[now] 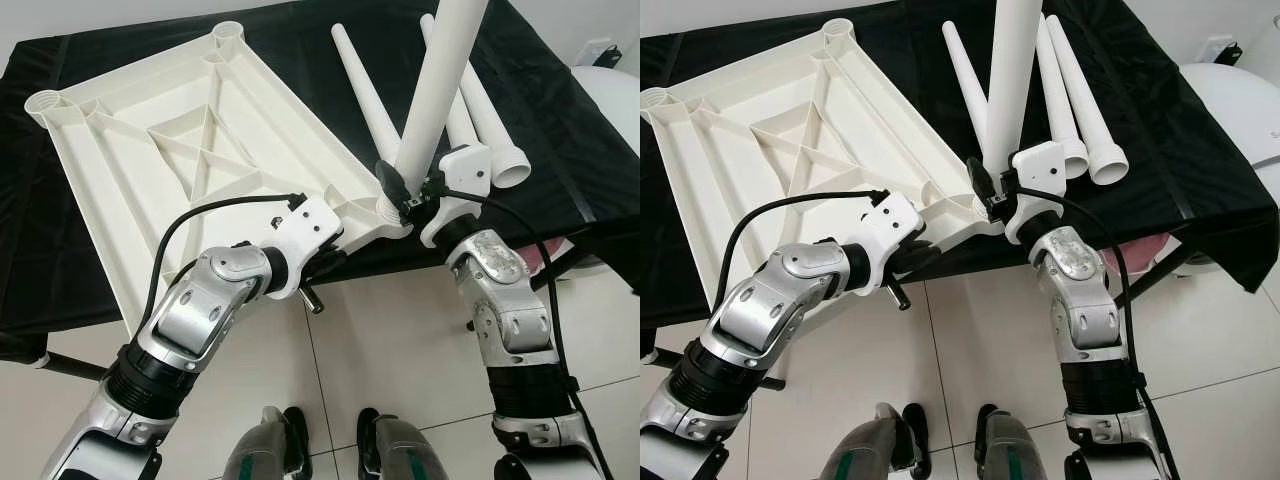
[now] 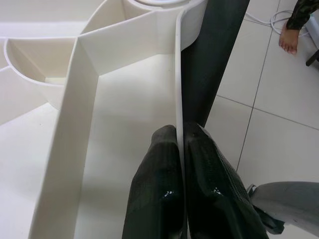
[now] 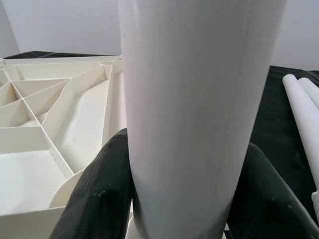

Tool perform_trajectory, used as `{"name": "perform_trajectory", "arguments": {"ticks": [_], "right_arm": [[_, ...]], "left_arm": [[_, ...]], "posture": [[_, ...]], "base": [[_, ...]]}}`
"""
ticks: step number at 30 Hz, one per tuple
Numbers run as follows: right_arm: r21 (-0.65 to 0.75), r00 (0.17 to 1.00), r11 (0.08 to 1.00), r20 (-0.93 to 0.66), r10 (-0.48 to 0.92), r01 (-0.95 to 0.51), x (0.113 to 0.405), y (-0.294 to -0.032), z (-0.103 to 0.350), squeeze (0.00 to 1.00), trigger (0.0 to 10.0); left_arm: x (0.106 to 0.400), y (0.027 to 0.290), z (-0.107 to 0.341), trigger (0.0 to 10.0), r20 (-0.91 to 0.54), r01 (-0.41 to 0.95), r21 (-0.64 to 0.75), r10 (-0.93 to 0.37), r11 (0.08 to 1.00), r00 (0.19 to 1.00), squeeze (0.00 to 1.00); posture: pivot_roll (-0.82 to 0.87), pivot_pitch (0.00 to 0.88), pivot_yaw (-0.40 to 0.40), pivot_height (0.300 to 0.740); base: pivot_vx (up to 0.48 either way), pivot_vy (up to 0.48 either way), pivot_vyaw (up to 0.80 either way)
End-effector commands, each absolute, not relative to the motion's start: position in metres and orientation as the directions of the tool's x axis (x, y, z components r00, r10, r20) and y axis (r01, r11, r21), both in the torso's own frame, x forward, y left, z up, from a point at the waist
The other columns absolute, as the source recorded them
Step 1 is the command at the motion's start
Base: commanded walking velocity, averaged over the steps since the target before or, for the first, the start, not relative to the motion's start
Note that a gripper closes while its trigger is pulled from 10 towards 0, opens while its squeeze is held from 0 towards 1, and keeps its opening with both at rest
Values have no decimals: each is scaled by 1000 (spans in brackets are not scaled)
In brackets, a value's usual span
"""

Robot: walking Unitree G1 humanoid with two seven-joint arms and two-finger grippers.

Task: Building children table

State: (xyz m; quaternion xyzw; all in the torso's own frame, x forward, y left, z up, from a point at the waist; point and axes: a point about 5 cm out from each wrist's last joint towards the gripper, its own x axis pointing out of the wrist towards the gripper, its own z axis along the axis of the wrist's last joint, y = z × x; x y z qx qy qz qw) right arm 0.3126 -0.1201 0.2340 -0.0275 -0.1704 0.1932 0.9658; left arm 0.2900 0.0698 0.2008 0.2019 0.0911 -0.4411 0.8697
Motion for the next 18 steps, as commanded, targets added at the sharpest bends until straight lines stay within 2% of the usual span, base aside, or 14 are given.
{"name": "perform_trajectory", "arguments": {"ticks": [1,18], "right_arm": [[-121,847,922,366,385,-367,304,-110,243,0,10000],[-78,892,974,392,226,-213,298,-108,243,0,10000]], "left_arm": [[289,70,205,10000,-318,798,277,-733,535,602,0],[290,72,205,10000,-320,798,278,-732,534,601,0]], "posture": [[-85,212,56,740],[-84,216,63,740]], "base": [[0,0,0],[0,0,0]]}}
